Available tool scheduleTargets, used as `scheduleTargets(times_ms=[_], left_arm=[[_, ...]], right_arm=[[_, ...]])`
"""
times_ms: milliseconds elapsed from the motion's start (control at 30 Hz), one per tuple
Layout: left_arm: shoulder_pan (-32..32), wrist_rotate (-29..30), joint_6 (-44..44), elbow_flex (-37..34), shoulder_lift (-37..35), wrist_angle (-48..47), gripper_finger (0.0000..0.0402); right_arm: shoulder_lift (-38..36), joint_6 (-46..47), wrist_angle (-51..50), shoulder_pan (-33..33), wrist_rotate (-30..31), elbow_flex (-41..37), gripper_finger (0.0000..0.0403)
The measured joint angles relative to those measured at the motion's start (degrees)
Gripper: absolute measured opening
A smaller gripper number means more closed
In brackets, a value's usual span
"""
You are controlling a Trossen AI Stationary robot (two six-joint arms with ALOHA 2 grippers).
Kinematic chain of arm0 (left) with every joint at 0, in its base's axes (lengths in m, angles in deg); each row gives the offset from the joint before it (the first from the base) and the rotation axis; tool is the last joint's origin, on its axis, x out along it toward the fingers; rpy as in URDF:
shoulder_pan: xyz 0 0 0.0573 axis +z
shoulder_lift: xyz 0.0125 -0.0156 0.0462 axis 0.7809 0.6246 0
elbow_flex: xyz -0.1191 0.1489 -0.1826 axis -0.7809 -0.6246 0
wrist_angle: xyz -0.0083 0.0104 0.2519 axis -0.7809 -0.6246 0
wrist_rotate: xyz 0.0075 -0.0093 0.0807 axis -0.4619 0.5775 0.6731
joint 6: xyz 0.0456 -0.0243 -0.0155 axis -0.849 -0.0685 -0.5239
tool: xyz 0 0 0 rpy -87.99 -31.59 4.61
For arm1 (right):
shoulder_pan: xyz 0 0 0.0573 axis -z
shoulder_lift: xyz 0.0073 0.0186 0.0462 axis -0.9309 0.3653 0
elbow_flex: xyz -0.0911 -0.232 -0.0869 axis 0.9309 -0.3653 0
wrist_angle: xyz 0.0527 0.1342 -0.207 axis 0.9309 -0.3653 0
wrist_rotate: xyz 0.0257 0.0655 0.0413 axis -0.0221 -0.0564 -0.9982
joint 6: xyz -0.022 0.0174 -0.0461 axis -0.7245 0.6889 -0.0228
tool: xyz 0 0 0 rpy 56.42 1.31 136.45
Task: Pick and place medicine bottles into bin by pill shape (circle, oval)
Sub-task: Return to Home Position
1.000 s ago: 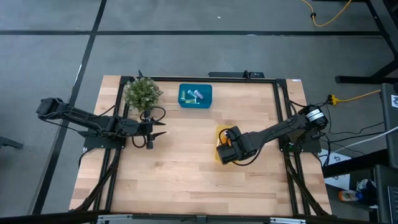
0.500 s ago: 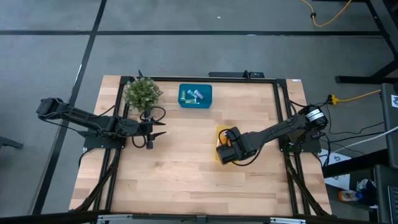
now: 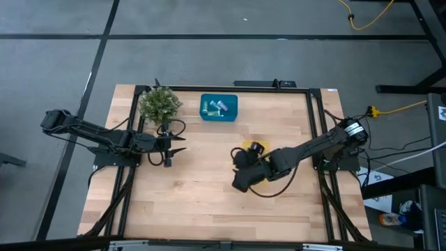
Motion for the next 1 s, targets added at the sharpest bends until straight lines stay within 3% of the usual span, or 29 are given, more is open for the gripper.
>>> scheduleTargets(times_ms=[100,200,367,500,700,800,1000], left_arm=[[0.0,0.0,0.0,0.0,0.0,0.0,0.0169],[0.0,0.0,0.0,0.0,0.0,0.0,0.0169],[0.0,0.0,0.0,0.0,0.0,0.0,0.0169],[0.0,0.0,0.0,0.0,0.0,0.0,0.0169],[0.0,0.0,0.0,0.0,0.0,0.0,0.0169],[0.0,0.0,0.0,0.0,0.0,0.0,0.0169],[0.0,0.0,0.0,0.0,0.0,0.0,0.0169]], right_arm=[[-1.3,-9.3,-2.2,1.5,0.1,2.5,0.0275],[-5.5,-12.6,-4.8,3.6,0.4,2.2,0.0275],[-17.5,-12.7,-2.2,4.9,0.5,-7.0,0.0275],[-29.9,-13.7,13.2,4.9,-0.9,-23.1,0.0275],[-47.9,-18.8,47.4,7.3,-12.5,-50.6,0.0275],[-55.3,-22.6,61.0,9.8,-18.7,-60.3,0.0275],[-69.8,-25.3,64.4,13.4,-24.0,-69.5,0.0275]])
